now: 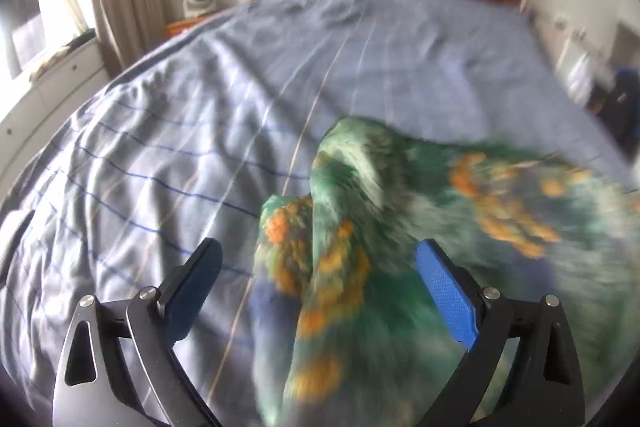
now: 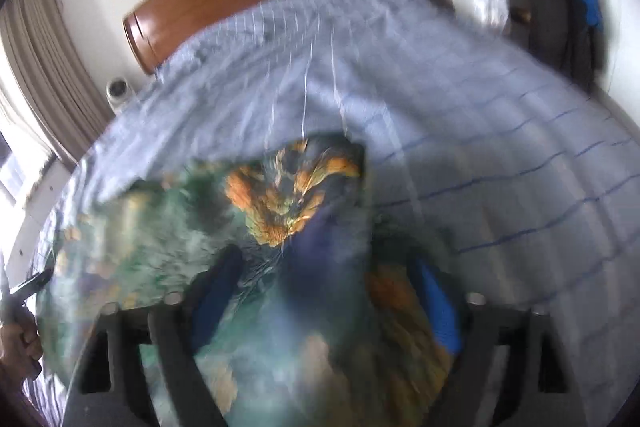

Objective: Fold large clothes
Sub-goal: 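Lift the hem with both tools and fold it over onto the collar, release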

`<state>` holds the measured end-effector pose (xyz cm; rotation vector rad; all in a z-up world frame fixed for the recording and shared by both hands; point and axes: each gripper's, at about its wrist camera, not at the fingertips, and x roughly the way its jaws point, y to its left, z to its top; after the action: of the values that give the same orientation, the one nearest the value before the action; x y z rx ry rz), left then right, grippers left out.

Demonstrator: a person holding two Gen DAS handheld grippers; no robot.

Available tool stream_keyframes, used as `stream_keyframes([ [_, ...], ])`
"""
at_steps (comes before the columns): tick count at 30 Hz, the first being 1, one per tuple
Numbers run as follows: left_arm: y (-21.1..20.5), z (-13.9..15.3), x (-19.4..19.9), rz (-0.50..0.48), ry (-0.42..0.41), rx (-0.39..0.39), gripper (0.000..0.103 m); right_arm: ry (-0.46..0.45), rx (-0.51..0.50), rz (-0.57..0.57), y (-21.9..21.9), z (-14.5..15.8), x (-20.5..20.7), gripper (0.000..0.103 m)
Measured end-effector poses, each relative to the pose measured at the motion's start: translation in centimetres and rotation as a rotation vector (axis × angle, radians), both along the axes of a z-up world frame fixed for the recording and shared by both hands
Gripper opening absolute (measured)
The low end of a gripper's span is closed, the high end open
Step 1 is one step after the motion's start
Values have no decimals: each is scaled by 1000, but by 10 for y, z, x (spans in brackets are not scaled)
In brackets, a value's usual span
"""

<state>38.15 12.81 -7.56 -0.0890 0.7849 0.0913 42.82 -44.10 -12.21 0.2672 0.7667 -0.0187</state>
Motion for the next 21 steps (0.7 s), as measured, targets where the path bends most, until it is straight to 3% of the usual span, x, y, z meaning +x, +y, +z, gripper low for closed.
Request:
stream_keyframes([
  [4, -4, 13, -59, -36, -22, 24, 100, -52, -22, 3, -5, 25, -56, 92],
  [7, -26, -2, -102, -104, 24, 61, 100, -48, -105, 19, 4, 24, -108, 94],
  [10, -56, -26, -141, -169, 84, 83, 100, -22, -155, 47, 24, 7, -160, 94],
  [13, -85, -40, -170, -217, 95, 108, 100, 17, -139, 83, 58, -21, -208, 94],
  [18, -145, -57, -187, -326, 106, 240, 100, 55, -167, 122, 90, -60, -235, 94],
  [21, -169, -77, -182, -381, 165, 327, 102, 38, -213, 117, 96, -75, -239, 97],
])
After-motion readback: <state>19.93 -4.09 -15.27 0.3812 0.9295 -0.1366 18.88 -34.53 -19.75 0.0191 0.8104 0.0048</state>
